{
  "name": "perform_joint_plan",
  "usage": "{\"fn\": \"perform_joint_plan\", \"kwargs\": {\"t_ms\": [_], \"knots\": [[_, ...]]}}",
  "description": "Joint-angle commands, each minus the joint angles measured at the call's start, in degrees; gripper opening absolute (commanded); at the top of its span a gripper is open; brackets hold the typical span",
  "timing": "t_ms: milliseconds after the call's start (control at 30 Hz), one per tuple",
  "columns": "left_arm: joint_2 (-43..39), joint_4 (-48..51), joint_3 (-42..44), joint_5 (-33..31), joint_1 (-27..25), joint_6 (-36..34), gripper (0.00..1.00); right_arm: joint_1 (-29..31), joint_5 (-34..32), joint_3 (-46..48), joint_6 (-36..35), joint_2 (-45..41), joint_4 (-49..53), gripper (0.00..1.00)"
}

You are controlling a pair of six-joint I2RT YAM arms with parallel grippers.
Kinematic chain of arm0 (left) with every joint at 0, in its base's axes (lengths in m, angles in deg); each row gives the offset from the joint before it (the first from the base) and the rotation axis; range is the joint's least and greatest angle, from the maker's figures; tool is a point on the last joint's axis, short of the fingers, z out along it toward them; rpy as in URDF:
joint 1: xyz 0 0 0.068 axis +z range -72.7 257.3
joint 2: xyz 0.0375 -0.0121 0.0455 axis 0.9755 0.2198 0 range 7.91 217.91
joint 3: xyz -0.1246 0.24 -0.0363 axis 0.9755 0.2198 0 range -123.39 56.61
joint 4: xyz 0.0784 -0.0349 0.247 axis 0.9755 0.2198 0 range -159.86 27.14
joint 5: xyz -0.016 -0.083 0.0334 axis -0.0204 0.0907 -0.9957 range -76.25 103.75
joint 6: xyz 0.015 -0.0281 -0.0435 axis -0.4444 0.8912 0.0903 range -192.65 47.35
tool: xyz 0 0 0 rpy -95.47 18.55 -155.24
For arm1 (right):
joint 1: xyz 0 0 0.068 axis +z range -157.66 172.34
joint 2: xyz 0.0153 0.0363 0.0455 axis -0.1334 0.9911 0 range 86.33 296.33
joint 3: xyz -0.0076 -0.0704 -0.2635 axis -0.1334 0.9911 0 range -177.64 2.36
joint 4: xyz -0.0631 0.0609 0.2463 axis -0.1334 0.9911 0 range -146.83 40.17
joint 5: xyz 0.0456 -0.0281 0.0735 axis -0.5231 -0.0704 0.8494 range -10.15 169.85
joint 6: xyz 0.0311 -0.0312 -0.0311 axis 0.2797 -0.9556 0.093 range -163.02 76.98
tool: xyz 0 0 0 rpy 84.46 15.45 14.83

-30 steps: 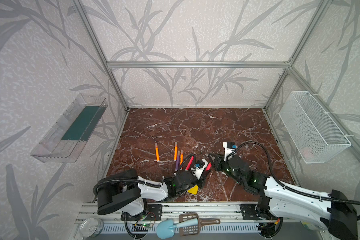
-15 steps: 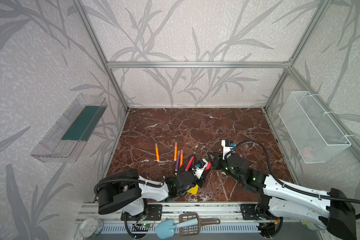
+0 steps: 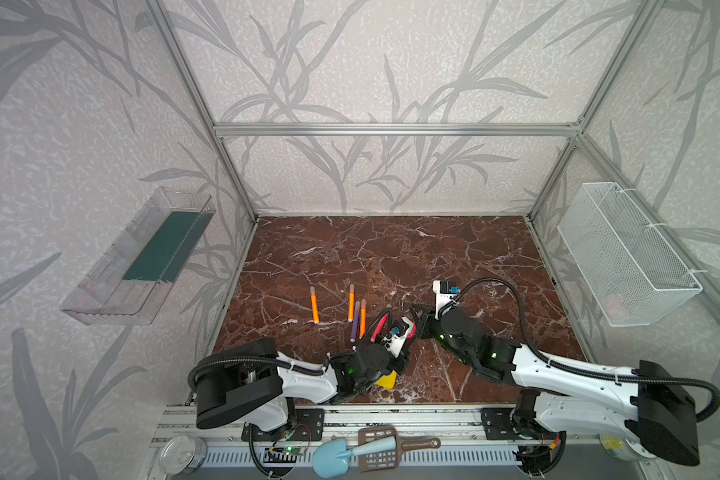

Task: Insert the pens into the pen caps
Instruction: 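Press the pink cap down onto the marker with the right gripper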

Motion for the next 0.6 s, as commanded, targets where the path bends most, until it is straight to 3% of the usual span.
{"fn": "perform_joint_plan", "kwargs": {"t_ms": [0, 100, 233, 400, 567], "knots": [[-5.3, -1.0, -4.9, 3.2, 5.3, 2.8, 0.00, 3.9, 6.1, 1.8, 0.0, 1.9, -2.7, 0.00], [-9.9, 0.5, -4.3, 14.1, 11.6, 7.4, 0.00, 5.2, 4.8, 3.3, -1.5, 1.6, -5.2, 0.00], [-15.7, 4.5, -4.4, 18.5, 14.1, 6.4, 0.00, 6.5, 4.3, 5.1, -2.6, 1.2, -8.4, 0.00], [-18.9, 9.2, -5.6, 12.1, 14.1, 3.0, 0.00, 11.9, -4.0, 3.0, 5.5, 2.7, -0.3, 0.00], [-18.4, 11.6, -8.2, 2.2, 14.1, 1.4, 0.00, 18.0, -9.0, 2.8, 12.7, 5.5, -0.1, 0.00]]}}
